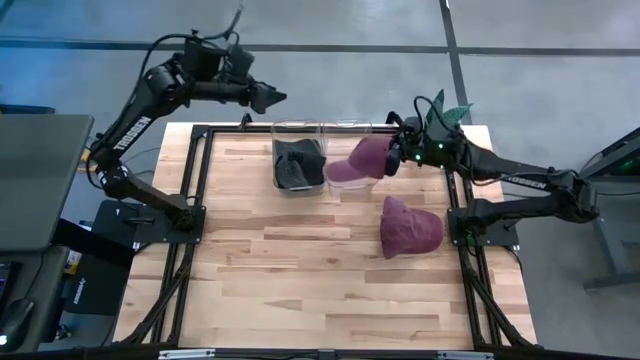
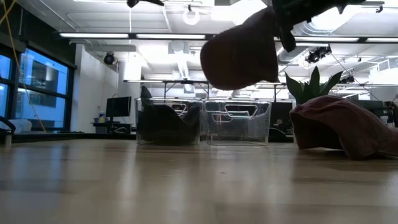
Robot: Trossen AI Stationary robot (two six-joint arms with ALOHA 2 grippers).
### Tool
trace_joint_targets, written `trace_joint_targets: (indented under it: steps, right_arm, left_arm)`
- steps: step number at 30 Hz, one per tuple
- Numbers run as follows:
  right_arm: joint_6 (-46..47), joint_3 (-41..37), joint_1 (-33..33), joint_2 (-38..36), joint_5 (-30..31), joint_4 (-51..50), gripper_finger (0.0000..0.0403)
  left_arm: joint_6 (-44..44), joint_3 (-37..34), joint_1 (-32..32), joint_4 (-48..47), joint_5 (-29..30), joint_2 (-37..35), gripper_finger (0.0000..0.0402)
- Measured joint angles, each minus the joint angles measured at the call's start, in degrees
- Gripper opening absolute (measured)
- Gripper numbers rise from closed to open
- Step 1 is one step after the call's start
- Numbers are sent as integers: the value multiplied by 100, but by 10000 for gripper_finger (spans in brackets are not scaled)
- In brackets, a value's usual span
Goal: Pick & Place hat
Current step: Put the left red cap into the right transparent bin
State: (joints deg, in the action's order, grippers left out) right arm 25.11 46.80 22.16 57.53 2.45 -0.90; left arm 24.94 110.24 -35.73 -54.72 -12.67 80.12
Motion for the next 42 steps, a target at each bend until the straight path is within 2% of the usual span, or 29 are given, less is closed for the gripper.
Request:
trace_joint_targets:
  steps: [5,10,13,22,30,36,42]
  right_arm:
    - [-441,896,206,424,-230,-982,0]
    - [-802,2111,422,1322,-585,-2354,0]
    - [-977,2769,467,1867,-600,-3041,0]
    - [-971,4605,615,3234,-744,-4716,0]
    - [-978,6002,626,4147,-702,-6300,0]
    - [-995,6812,753,4537,-889,-7270,0]
    - [-1071,6864,901,4773,-1153,-7454,0]
  left_arm:
    - [-91,-9,8,-118,79,7,264]
    - [-70,-9,5,-186,159,9,264]
    - [-69,-9,7,-270,160,9,263]
    - [-69,-9,7,-399,169,9,263]
    - [-69,-9,7,-399,167,9,263]
    - [-111,-9,7,-466,165,11,263]
    - [-111,-9,7,-504,162,11,263]
